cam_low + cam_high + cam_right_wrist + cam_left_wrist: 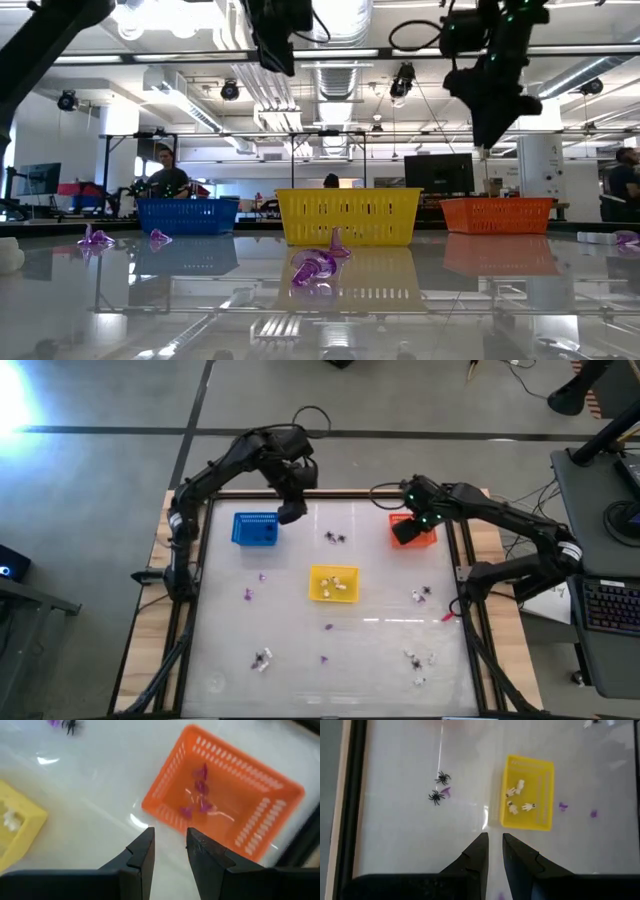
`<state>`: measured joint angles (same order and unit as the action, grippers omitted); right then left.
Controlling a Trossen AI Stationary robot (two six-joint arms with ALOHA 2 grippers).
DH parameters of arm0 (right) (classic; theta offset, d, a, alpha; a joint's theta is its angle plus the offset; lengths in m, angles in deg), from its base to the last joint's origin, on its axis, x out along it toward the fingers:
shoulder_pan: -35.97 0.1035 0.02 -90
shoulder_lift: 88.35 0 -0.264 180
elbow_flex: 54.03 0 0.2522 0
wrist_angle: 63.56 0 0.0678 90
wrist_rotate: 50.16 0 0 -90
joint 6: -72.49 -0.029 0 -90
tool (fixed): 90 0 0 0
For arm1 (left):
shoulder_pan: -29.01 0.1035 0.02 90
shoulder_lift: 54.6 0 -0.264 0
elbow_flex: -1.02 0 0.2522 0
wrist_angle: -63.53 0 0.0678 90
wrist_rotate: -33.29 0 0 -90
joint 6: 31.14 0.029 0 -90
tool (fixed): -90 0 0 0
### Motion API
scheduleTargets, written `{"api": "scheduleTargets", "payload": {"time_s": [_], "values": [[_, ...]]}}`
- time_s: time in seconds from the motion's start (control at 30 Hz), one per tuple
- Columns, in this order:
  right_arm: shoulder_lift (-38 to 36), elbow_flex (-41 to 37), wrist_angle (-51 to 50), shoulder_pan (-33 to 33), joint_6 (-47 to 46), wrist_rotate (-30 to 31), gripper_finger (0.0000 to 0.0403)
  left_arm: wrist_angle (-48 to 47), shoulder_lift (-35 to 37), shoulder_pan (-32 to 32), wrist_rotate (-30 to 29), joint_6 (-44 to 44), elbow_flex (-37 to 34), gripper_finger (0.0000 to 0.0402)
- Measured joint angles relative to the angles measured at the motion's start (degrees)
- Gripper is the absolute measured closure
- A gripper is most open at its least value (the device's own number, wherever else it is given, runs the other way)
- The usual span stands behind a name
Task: Sort Halloween decoration
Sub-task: Put the white skeleton toy into the yellow bin
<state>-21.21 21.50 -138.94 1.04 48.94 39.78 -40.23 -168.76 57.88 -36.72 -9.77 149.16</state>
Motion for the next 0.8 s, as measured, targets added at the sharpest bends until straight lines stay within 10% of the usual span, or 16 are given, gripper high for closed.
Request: {"api": "scheduleTargets", "payload": {"time_s": [0.8], "values": [[-7.7,-0.3,-4.3,27.6,-24.1,-8.9,0.0298,0.0,16.9,-10.5,-6.7,-7.5,-4.4,0.0363]]}}
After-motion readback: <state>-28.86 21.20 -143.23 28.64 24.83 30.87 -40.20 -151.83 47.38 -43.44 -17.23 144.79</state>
